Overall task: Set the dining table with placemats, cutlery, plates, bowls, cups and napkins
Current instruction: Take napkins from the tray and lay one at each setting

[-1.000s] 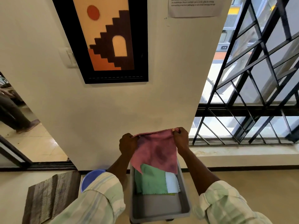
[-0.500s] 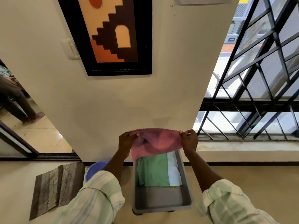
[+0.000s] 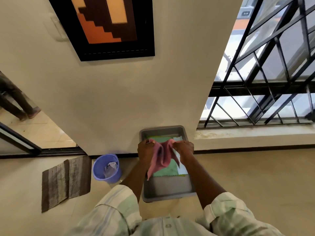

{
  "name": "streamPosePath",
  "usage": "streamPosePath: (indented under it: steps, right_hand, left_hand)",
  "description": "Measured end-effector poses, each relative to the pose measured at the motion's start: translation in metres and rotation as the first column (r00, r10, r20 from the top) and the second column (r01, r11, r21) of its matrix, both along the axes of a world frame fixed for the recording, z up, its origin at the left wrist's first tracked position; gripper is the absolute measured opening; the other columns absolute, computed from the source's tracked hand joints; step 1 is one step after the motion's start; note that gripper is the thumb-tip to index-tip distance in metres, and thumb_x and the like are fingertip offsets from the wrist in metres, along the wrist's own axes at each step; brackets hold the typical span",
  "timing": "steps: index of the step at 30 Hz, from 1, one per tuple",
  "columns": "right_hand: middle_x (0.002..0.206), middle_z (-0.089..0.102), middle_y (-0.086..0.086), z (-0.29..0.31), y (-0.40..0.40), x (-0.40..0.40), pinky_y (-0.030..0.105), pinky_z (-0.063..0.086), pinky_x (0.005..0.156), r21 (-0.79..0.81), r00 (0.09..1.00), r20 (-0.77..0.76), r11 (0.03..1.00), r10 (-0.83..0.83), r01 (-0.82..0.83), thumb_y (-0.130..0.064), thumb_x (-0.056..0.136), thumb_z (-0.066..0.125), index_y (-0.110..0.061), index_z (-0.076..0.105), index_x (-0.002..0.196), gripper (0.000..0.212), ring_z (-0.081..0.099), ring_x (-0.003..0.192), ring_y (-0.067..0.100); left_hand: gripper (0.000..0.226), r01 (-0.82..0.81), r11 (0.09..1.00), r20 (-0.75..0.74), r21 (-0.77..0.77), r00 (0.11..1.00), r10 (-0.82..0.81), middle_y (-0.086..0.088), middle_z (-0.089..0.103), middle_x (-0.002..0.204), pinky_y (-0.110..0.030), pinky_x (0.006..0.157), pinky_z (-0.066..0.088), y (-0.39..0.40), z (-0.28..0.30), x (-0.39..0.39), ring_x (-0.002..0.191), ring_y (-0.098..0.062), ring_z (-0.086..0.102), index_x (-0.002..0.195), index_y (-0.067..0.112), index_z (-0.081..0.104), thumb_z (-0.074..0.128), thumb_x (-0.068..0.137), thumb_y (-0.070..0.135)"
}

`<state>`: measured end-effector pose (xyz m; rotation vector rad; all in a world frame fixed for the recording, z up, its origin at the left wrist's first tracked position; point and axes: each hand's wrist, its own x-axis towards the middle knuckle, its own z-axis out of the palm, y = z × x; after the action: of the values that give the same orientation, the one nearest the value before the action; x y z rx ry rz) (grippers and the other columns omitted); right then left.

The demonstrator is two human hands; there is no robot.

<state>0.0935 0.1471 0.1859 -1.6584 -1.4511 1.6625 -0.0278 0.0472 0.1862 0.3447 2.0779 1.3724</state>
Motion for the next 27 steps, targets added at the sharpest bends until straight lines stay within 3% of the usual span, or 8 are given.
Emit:
streamPosePath:
  steps: [1,4,7,13,16,20,22,27]
  right_hand:
    - [0.093,0.065,0.008,0.0,-0.005,0.0,0.028,0.056,0.073,0.033,0.999,0.028,0.999,0.029,-0.03,-0.008,0.096,0.054,-0.011,0.067,0.103,0.015,0.063,0.079,0.017]
    - [0.08,0.069,0.012,0.0,-0.02,0.001,0.036,0.058,0.076,-0.057,0.978,-0.165,0.991,-0.13,0.122,0.009,0.077,0.063,-0.002,0.072,0.083,0.015,0.066,0.078,0.023]
    - [0.084,0.072,0.01,-0.004,-0.026,0.004,0.036,0.06,0.077,-0.035,0.978,-0.173,0.993,-0.118,0.114,0.006,0.076,0.064,-0.008,0.073,0.078,0.017,0.069,0.086,0.026]
    - [0.089,0.071,0.013,-0.011,-0.027,0.003,0.046,0.058,0.085,0.05,0.991,-0.136,0.999,-0.012,0.019,-0.006,0.071,0.077,-0.014,0.066,0.086,0.021,0.069,0.09,0.029]
    - [0.091,0.07,0.008,-0.011,-0.029,0.003,0.039,0.057,0.084,0.098,0.994,-0.11,0.995,0.002,0.008,-0.009,0.074,0.079,-0.017,0.062,0.092,0.026,0.068,0.09,0.022]
    - [0.087,0.063,0.003,-0.005,-0.035,0.0,0.012,0.045,0.065,0.34,0.997,0.02,0.938,0.069,-0.072,-0.008,0.085,0.068,-0.012,0.057,0.097,0.017,0.061,0.08,0.015]
    - [0.084,0.057,-0.001,0.003,-0.039,-0.001,0.003,0.041,0.059,0.445,0.992,0.068,0.887,0.107,-0.126,-0.002,0.09,0.06,-0.01,0.053,0.099,0.014,0.055,0.073,0.005]
    - [0.083,0.053,-0.008,0.01,-0.044,0.001,0.003,0.042,0.057,0.517,0.987,0.081,0.841,0.138,-0.16,0.004,0.092,0.052,-0.014,0.048,0.096,0.018,0.055,0.074,0.003]
  left_hand:
    - [0.013,0.014,1.0,-0.001,-0.017,1.0,-0.014,-0.004,0.066,0.076,-0.026,0.07,0.049,0.0,0.001,0.007,0.073,-0.022,0.061,0.067,0.019,0.064,0.061,0.075,0.028]
    - [0.012,0.063,0.998,-0.038,-0.007,0.997,-0.063,0.007,0.061,0.073,-0.002,0.052,0.039,0.003,-0.001,0.023,0.065,-0.002,0.054,0.081,0.017,0.067,0.062,0.091,0.016]
    - [0.011,0.052,0.997,-0.024,0.053,0.998,-0.051,0.002,0.066,0.08,-0.003,0.053,0.041,0.005,-0.004,0.034,0.067,-0.004,0.058,0.091,0.009,0.072,0.062,0.092,0.014]
    - [0.02,0.094,0.995,-0.07,0.039,0.993,-0.092,0.009,0.064,0.069,-0.012,0.061,0.049,0.006,0.001,0.046,0.068,-0.009,0.062,0.077,0.025,0.068,0.061,0.092,0.014]
    - [0.027,0.062,0.997,-0.052,0.05,0.997,-0.059,0.0,0.069,0.072,-0.028,0.07,0.057,0.004,-0.001,0.047,0.074,-0.019,0.068,0.07,0.024,0.068,0.059,0.091,0.008]
    - [0.034,0.067,0.997,-0.101,0.033,0.993,-0.063,0.006,0.062,0.065,-0.027,0.067,0.054,0.005,0.005,0.05,0.071,-0.019,0.063,0.064,0.026,0.061,0.058,0.093,0.01]
    - [0.037,0.069,0.997,-0.102,0.038,0.993,-0.065,0.007,0.059,0.063,-0.035,0.071,0.054,0.006,0.005,0.05,0.069,-0.018,0.061,0.062,0.028,0.057,0.057,0.094,0.01]
    - [0.032,0.114,0.993,-0.098,0.009,0.989,-0.112,0.002,0.065,0.069,-0.038,0.075,0.055,0.007,0.006,0.052,0.075,-0.025,0.067,0.065,0.029,0.058,0.056,0.096,0.021]
